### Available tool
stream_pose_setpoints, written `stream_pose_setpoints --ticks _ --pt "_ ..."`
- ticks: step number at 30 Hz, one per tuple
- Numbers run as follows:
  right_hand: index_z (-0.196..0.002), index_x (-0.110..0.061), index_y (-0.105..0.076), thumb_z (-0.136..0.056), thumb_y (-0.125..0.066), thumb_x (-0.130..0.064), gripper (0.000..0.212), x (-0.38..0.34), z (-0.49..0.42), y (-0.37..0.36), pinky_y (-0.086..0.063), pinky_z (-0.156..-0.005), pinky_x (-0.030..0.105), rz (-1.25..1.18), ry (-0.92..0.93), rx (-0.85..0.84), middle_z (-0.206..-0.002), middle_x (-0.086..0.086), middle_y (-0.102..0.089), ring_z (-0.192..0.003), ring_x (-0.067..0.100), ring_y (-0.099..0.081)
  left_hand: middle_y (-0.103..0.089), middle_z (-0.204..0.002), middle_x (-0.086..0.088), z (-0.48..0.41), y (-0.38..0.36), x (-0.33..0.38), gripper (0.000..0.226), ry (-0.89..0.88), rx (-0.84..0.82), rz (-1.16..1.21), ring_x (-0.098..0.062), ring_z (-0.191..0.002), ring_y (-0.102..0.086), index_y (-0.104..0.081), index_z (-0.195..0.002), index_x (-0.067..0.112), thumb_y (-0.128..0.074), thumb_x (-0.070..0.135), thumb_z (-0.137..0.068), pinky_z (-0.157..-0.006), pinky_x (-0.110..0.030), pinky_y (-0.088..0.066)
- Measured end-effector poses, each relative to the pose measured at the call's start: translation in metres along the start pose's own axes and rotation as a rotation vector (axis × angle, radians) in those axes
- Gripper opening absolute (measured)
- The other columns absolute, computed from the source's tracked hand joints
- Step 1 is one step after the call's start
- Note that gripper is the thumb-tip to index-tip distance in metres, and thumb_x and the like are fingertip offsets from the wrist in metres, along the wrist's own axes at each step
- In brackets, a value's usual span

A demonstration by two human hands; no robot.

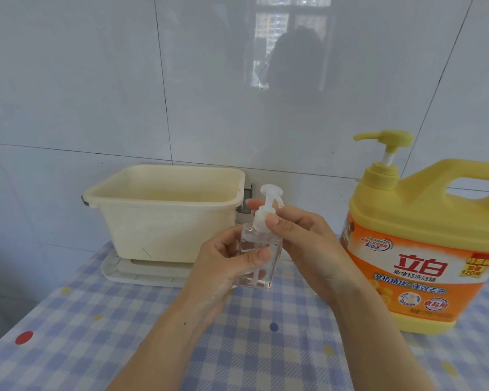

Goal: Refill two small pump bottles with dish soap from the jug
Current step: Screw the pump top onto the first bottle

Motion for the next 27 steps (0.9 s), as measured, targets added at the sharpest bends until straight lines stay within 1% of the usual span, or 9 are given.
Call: stream_pose_setpoints --ticks 4,7,9,12,16,18,21,25,27 --pt "-0.098 -0.005 -0.072 -0.068 -0.073 -0.025 0.036 -0.002 0.000 0.007 -0.054 -0.071 0.017 0.002 0.026 0.099 -0.092 0.000 -0.075 -0.083 0.009 -0.069 -0.075 -0.097 -0.010 0.000 -0.002 0.000 0.036 -0.007 -0.012 -0.014 -0.035 -0.101 -0.069 -0.077 -0.092 0.021 -0.082 0.021 -0.056 -0.087 -0.057 -0.055" --pt "-0.100 0.003 -0.065 -0.061 -0.078 -0.026 0.050 -0.001 -0.001 0.010 -0.055 -0.066 0.020 0.040 0.029 0.148 -0.084 0.000 -0.070 -0.078 0.009 -0.066 -0.074 -0.097 -0.012 0.001 -0.003 0.000 0.039 -0.001 -0.023 -0.026 -0.035 -0.101 -0.068 -0.077 -0.096 0.020 -0.083 0.021 -0.057 -0.087 -0.056 -0.055" --pt "-0.104 -0.001 -0.065 -0.061 -0.077 -0.030 0.053 -0.001 0.000 0.009 -0.055 -0.066 0.020 0.057 0.019 0.136 -0.085 -0.002 -0.071 -0.079 0.008 -0.066 -0.074 -0.099 -0.014 0.000 -0.003 0.000 0.040 -0.002 -0.021 -0.026 -0.034 -0.100 -0.069 -0.077 -0.096 0.019 -0.083 0.021 -0.057 -0.087 -0.056 -0.055" --pt "-0.108 -0.014 -0.069 -0.073 -0.069 -0.033 0.040 -0.001 0.001 0.002 -0.053 -0.073 0.017 0.016 -0.001 0.050 -0.091 -0.008 -0.073 -0.086 0.005 -0.068 -0.075 -0.101 -0.012 0.000 -0.003 0.000 0.045 0.005 -0.017 -0.004 -0.033 -0.101 -0.070 -0.076 -0.097 0.018 -0.083 0.024 -0.053 -0.083 -0.053 -0.057" --pt "-0.115 -0.011 -0.069 -0.084 -0.063 -0.021 0.033 0.003 0.000 0.002 -0.053 -0.088 0.026 -0.063 -0.031 0.006 -0.106 0.003 -0.074 -0.101 0.015 -0.068 -0.075 -0.103 -0.010 0.000 -0.003 -0.001 0.046 0.013 -0.013 0.011 -0.032 -0.102 -0.069 -0.076 -0.097 0.019 -0.083 0.024 -0.051 -0.083 -0.053 -0.057" --pt "-0.109 -0.010 -0.072 -0.082 -0.064 -0.019 0.029 0.003 0.001 0.002 -0.054 -0.084 0.023 -0.070 -0.023 0.006 -0.103 0.006 -0.074 -0.097 0.016 -0.069 -0.075 -0.103 -0.011 0.000 -0.003 -0.002 0.043 0.012 -0.013 0.012 -0.033 -0.102 -0.069 -0.076 -0.096 0.017 -0.082 0.021 -0.054 -0.085 -0.055 -0.056" --pt "-0.099 -0.008 -0.073 -0.070 -0.071 -0.023 0.033 0.003 0.001 0.007 -0.054 -0.077 0.020 -0.056 -0.015 0.059 -0.100 0.003 -0.075 -0.091 0.014 -0.070 -0.075 -0.101 -0.013 0.001 -0.003 -0.002 0.042 0.011 -0.014 -0.001 -0.034 -0.102 -0.069 -0.076 -0.095 0.016 -0.083 0.020 -0.054 -0.085 -0.056 -0.056" --pt "-0.103 -0.003 -0.068 -0.063 -0.077 -0.024 0.046 0.005 -0.001 0.011 -0.053 -0.069 0.016 -0.002 -0.030 0.120 -0.091 0.000 -0.073 -0.084 0.009 -0.069 -0.074 -0.100 -0.016 0.000 -0.005 -0.003 0.044 0.020 -0.026 -0.018 -0.034 -0.101 -0.069 -0.077 -0.095 0.016 -0.090 0.020 -0.053 -0.084 -0.056 -0.056" --pt "-0.106 -0.009 -0.070 -0.068 -0.078 -0.024 0.041 0.004 0.000 0.008 -0.053 -0.072 0.017 -0.010 -0.032 0.078 -0.094 -0.002 -0.074 -0.089 0.009 -0.069 -0.074 -0.102 -0.016 0.000 -0.004 -0.003 0.045 0.022 -0.020 -0.008 -0.035 -0.102 -0.069 -0.076 -0.098 0.015 -0.088 0.019 -0.055 -0.085 -0.057 -0.056"
Point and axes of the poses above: each hand's wrist, its own z-axis away from the middle knuckle, its own y-axis out of the back of the hand, x = y × z, the point moved 10 cm from there along -z, towards the middle knuckle
